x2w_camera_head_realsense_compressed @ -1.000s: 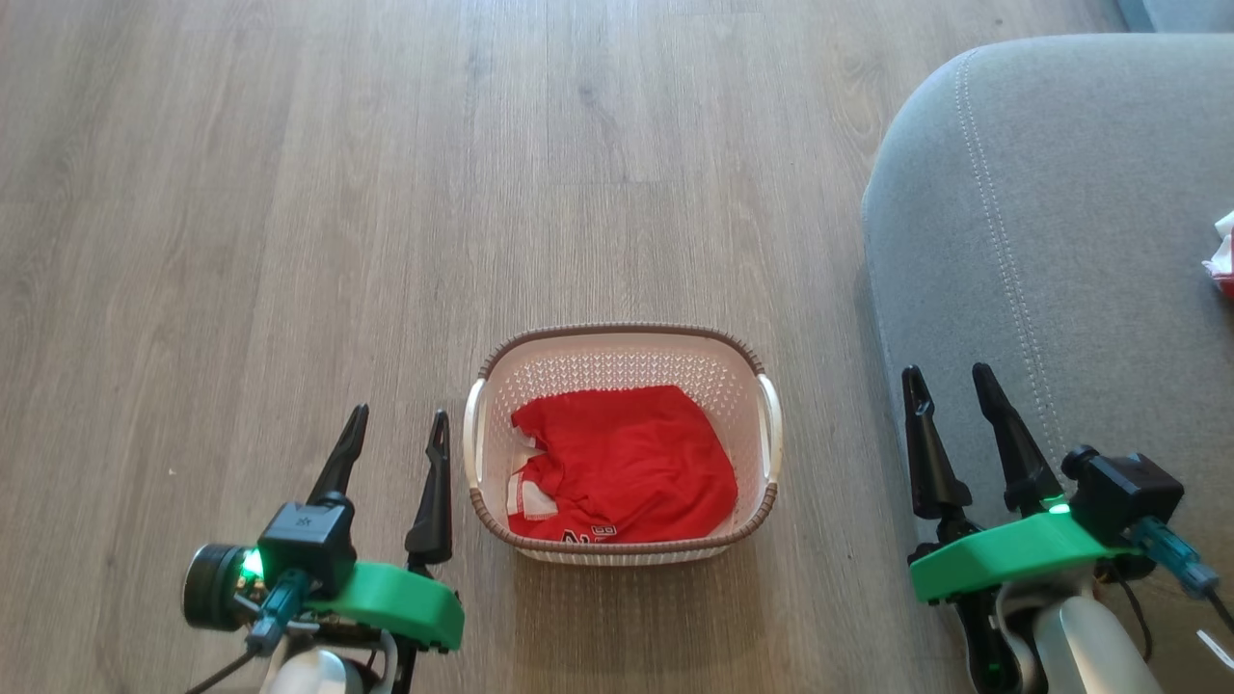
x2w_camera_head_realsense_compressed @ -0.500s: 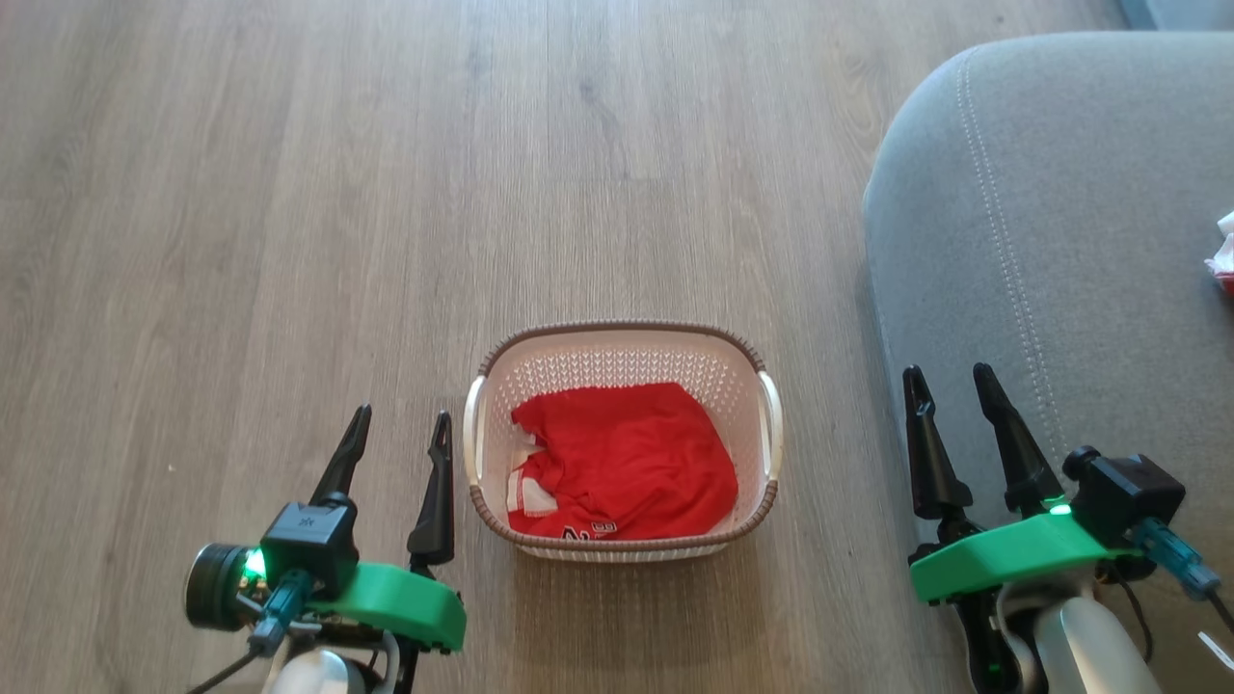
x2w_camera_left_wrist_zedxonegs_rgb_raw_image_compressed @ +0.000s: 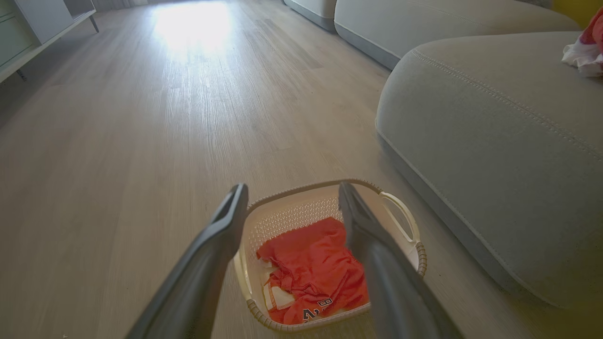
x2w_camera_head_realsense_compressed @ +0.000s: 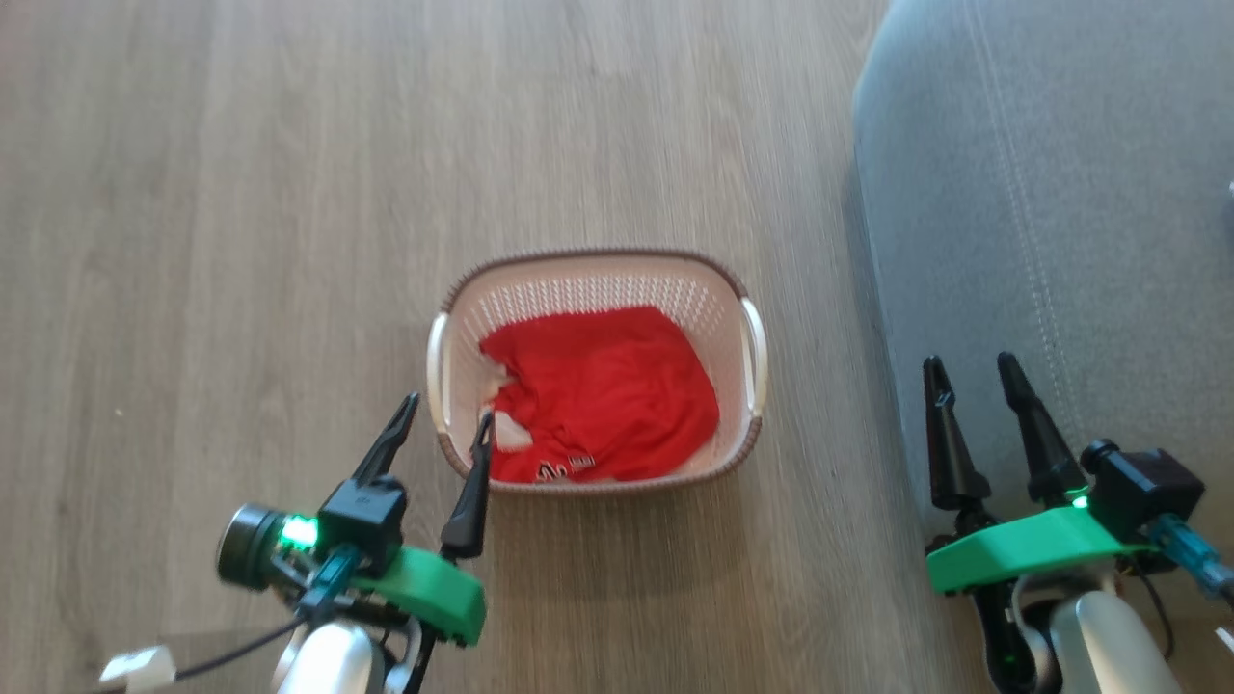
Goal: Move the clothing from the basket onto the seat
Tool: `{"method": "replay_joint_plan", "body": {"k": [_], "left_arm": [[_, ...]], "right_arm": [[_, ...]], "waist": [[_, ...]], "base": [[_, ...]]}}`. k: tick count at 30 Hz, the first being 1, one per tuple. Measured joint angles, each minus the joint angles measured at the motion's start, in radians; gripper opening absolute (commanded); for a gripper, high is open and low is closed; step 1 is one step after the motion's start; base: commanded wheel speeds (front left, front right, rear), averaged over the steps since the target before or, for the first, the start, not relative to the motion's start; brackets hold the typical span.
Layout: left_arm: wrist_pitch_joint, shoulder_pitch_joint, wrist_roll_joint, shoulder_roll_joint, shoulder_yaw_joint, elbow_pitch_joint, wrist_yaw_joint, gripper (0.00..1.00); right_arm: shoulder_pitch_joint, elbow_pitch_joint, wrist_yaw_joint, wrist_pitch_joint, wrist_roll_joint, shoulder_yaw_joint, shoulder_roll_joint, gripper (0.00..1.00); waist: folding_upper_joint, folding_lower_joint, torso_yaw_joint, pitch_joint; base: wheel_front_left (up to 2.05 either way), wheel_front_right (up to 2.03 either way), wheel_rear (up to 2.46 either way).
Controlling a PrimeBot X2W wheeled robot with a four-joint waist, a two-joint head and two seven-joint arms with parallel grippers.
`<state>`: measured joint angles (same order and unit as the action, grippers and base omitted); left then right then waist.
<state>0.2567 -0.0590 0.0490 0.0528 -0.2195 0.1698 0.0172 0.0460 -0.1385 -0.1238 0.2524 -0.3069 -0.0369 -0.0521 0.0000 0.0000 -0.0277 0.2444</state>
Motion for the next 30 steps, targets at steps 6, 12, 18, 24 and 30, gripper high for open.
{"method": "replay_joint_plan", "body": {"k": [6,12,18,24,30], "left_arm": [[0.0,-0.101,-0.053,0.021,-0.043,0.05,-0.038,1.0],[0.0,-0.227,-0.098,0.051,-0.108,0.118,-0.061,1.0],[0.0,-0.394,-0.105,0.063,-0.149,0.204,-0.076,1.0],[0.0,-0.535,-0.12,0.094,-0.183,0.318,-0.085,1.0],[0.0,-0.68,-0.131,0.101,-0.227,0.405,-0.086,1.0]], "right_arm": [[0.004,0.04,0.0,0.0,-0.003,0.017,0.0,1.0],[0.007,0.076,0.0,0.0,0.027,-0.022,0.004,1.0],[0.022,0.142,0.0,0.0,0.002,-0.007,0.005,1.0],[0.072,0.188,0.0,0.0,-0.031,-0.013,0.005,1.0],[0.088,0.207,0.0,0.0,-0.05,-0.044,0.005,1.0]], "waist": [[0.0,0.0,-0.03,0.103],[0.0,0.0,-0.067,0.229],[0.0,0.0,-0.101,0.363],[-0.0001,0.0001,-0.133,0.492],[-0.0001,0.0002,-0.156,0.605]], "base": [[0.0,0.0,0.0],[0.0,0.0,0.0],[0.0,0.0,0.0],[0.0,0.0,0.0],[0.0,0.0,0.0]]}}
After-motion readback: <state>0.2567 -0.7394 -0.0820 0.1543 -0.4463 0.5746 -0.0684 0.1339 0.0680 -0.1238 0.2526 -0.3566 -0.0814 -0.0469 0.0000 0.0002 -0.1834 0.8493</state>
